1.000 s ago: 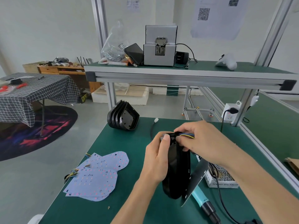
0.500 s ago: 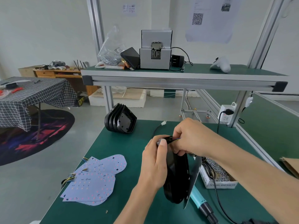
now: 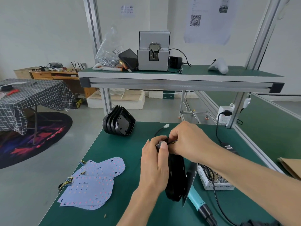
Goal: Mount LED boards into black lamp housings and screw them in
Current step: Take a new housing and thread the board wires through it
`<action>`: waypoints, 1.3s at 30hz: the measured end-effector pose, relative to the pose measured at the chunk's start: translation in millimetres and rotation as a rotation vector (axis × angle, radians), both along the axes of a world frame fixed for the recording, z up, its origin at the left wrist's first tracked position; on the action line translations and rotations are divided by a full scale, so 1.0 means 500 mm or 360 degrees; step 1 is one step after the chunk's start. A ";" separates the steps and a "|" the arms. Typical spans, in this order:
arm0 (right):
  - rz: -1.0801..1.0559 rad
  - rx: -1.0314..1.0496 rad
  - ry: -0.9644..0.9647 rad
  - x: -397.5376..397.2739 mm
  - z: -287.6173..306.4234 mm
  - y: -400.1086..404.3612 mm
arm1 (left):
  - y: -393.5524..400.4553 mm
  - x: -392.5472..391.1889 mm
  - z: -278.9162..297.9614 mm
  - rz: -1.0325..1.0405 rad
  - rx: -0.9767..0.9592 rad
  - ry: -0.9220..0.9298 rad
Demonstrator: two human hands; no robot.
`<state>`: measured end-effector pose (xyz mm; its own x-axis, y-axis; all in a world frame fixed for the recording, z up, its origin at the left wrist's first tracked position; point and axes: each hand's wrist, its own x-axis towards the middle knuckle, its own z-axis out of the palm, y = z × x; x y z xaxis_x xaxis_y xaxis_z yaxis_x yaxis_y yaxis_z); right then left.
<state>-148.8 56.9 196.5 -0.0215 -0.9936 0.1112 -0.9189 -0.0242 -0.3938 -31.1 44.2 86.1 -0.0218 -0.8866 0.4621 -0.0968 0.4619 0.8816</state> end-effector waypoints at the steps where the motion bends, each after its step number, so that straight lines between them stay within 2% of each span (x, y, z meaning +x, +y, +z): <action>1: -0.0002 -0.0010 0.0028 0.000 0.000 0.001 | 0.000 -0.001 0.001 -0.0001 -0.0016 -0.0013; 6: 0.0012 -0.0066 0.0162 -0.002 0.006 0.006 | 0.003 0.002 0.006 -0.0011 -0.0036 -0.0038; 11: 0.0188 0.0209 -0.0009 -0.021 0.040 0.001 | 0.002 0.014 0.012 -0.0096 0.0020 0.0015; 18: 0.0236 0.0436 0.0070 -0.026 0.057 -0.018 | -0.005 0.031 0.003 -0.0143 -0.0083 -0.0315; 21: 0.0220 0.0444 0.0001 -0.029 0.048 -0.025 | -0.010 0.035 0.002 -0.0162 -0.0018 -0.0193; 26: 0.0032 0.0204 -0.0224 -0.015 -0.005 -0.009 | 0.003 0.023 -0.004 -0.0171 0.0099 0.0077; 32: -0.0129 -0.0189 -0.0445 0.025 -0.054 0.023 | 0.007 0.016 0.005 -0.0122 0.0058 0.0205; 37: -0.0077 -0.0320 -0.0436 0.031 -0.064 0.033 | 0.008 0.024 0.006 -0.0134 0.0032 0.0147; 39: -0.0063 -0.0394 -0.0338 0.033 -0.071 0.034 | 0.009 0.023 0.003 -0.0113 0.0029 0.0125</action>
<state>-132.2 73.8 160.9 -0.1082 -0.9349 0.3379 -0.8189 -0.1089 -0.5634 -19.6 48.5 87.4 -0.0495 -0.8922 0.4489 0.0051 0.4492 0.8934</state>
